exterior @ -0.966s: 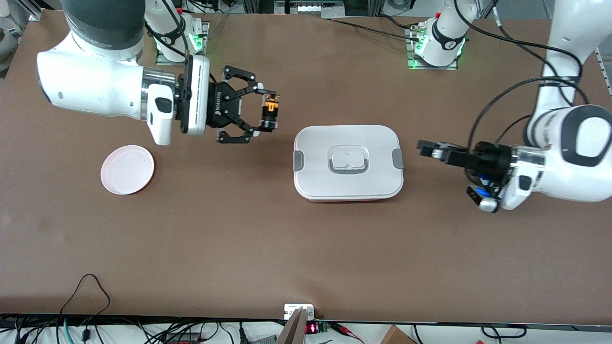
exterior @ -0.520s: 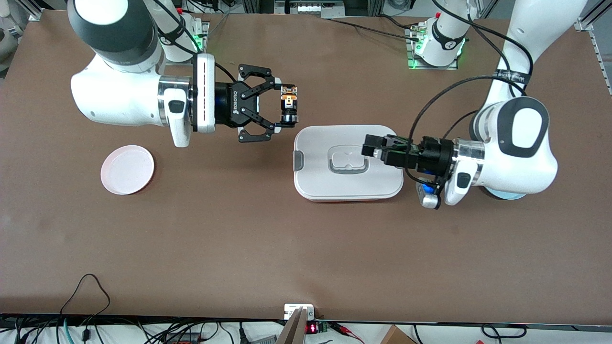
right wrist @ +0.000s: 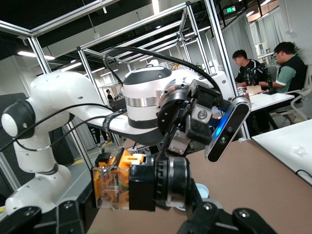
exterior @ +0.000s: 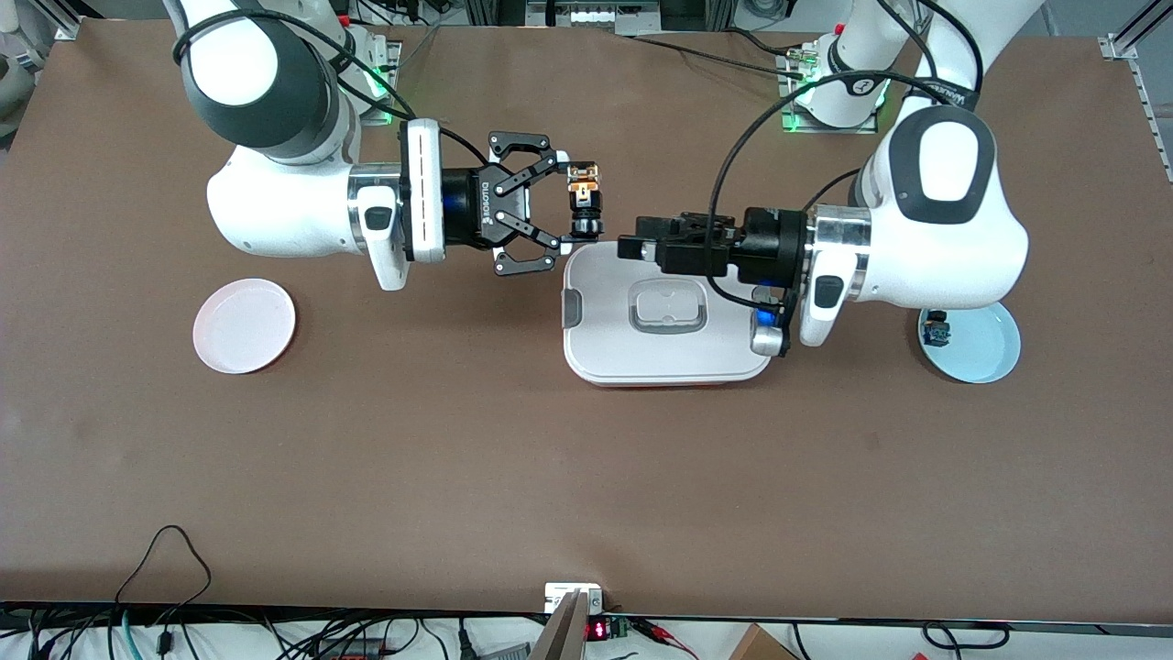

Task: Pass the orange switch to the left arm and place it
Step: 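Carry the switch above the box toward the left gripper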

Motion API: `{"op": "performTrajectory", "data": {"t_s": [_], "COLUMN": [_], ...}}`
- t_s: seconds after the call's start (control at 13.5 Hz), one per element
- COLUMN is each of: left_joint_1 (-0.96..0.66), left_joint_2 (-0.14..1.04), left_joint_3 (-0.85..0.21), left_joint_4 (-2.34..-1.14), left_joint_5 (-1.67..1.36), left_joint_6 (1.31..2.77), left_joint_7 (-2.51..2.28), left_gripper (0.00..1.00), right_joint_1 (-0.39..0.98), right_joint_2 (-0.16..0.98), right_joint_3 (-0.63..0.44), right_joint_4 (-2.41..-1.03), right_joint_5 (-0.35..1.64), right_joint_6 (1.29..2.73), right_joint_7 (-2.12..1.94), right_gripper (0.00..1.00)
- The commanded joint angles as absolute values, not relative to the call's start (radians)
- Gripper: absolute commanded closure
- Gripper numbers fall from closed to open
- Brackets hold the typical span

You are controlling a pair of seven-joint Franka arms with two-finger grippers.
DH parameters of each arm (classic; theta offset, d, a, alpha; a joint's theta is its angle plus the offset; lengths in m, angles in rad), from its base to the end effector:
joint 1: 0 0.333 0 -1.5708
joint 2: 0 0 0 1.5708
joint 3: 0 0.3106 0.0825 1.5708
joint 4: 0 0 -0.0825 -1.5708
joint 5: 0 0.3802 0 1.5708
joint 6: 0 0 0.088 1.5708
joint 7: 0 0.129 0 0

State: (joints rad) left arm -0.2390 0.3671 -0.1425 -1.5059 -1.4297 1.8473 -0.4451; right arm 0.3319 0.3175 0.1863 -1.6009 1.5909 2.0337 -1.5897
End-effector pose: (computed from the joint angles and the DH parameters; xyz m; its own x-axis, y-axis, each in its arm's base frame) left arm 0.6061 -0.3330 0.5169 0.7645 -0.0064 -0.6446 0.6284 -0.2157 0.7474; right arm 0.5693 0.3931 0.5130 0.3116 0.0979 0.9452 0.9479 0.0376 -0.3164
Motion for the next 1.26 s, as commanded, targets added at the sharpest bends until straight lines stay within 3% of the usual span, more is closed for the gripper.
{"op": "performTrajectory", "data": {"t_s": [0.0, 0.45, 0.59, 0.97, 1.19], "left_joint_1": [-0.284, -0.29, -0.29, -0.29, -0.285], "left_joint_2": [0.338, 0.311, 0.311, 0.311, 0.311], "left_joint_3": [-0.13, -0.132, -0.137, -0.137, -0.137], "left_joint_4": [-1.522, -1.528, -1.529, -1.548, -1.548], "left_joint_5": [-1.447, -1.443, -1.443, -1.44, -1.434], "left_joint_6": [1.899, 1.898, 1.898, 1.896, 1.884], "left_joint_7": [-0.469, -0.483, -0.483, -0.463, -0.446], "left_gripper": [0.0, 0.0, 0.08, 0.52, 0.84], "right_joint_1": [0.344, 0.379, 0.38, 0.38, 0.38], "right_joint_2": [0.307, 0.307, 0.307, 0.307, 0.304], "right_joint_3": [0.183, 0.183, 0.183, 0.183, 0.183], "right_joint_4": [-1.612, -1.62, -1.62, -1.621, -1.628], "right_joint_5": [1.624, 1.621, 1.621, 1.62, 1.618], "right_joint_6": [2.056, 2.115, 2.115, 2.117, 2.117], "right_joint_7": [-1.634, -1.635, -1.635, -1.634, -1.635], "right_gripper": [0.98, 0.98, 0.98, 0.98, 0.98]}}
